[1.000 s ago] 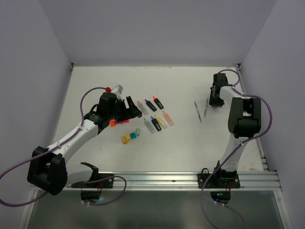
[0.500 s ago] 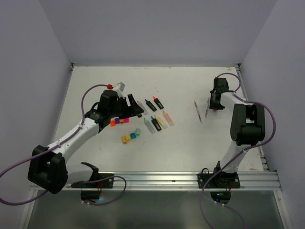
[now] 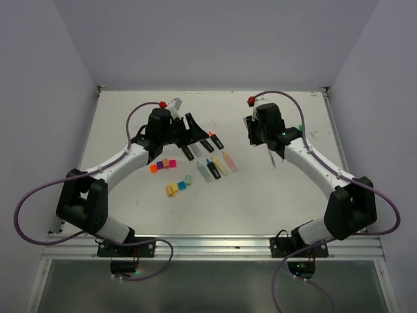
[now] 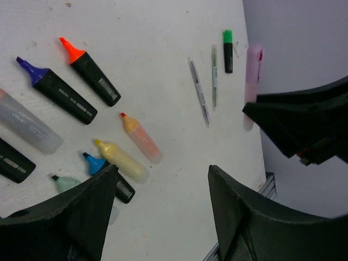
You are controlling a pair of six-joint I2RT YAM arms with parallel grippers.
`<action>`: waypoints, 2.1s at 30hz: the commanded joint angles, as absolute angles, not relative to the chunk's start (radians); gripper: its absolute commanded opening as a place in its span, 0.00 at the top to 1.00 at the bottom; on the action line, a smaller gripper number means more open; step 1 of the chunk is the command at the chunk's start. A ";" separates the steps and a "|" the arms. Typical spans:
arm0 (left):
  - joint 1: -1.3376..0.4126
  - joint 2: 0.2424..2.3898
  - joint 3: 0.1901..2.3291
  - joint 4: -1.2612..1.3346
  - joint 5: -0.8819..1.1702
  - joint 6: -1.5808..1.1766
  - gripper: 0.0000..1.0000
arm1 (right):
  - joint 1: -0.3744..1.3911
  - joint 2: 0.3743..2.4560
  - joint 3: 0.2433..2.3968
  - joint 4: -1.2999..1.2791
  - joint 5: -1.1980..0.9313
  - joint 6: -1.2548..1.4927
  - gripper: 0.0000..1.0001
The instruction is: Open the pen caps
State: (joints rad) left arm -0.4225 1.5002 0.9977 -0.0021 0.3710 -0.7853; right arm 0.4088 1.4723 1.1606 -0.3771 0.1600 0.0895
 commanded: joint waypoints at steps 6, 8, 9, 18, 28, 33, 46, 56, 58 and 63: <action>-0.448 1.589 1.127 0.137 0.404 -0.879 0.29 | 0.515 1.397 1.146 -0.405 0.003 0.095 1.00; -0.453 1.604 1.135 0.140 0.391 -0.888 0.29 | 0.549 1.396 1.134 -0.388 0.003 0.109 1.00; -0.460 1.606 1.135 0.147 0.387 -0.902 0.29 | 0.561 1.397 1.132 -0.385 0.003 0.109 1.00; -0.514 1.631 1.149 0.175 0.350 -0.925 0.29 | 0.637 1.430 1.141 -0.331 -0.020 0.155 1.00; -0.534 1.635 1.131 0.192 0.341 -0.936 0.36 | 0.660 1.444 1.160 -0.305 -0.038 0.186 1.00; -0.540 1.637 1.131 0.189 0.337 -0.931 0.43 | 0.661 1.442 1.167 -0.301 -0.037 0.196 1.00; -0.552 1.631 1.114 0.186 0.334 -0.922 0.66 | 0.663 1.436 1.175 -0.270 -0.029 0.225 1.00; -0.552 1.612 1.091 0.205 0.345 -0.926 1.00 | 0.663 1.422 1.158 -0.242 -0.037 0.239 0.85; -0.554 1.603 1.078 0.242 0.365 -0.951 1.00 | 0.663 1.424 1.144 -0.229 -0.043 0.232 0.66; -0.551 1.606 1.054 0.314 0.439 -1.026 1.00 | 0.663 1.430 1.124 -0.198 -0.045 0.226 0.57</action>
State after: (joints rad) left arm -0.5461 1.6337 1.0641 0.2173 0.3721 -0.9722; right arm 0.6563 1.4406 1.1320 -0.2749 -0.0231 0.2276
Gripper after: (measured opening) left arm 0.270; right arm 0.423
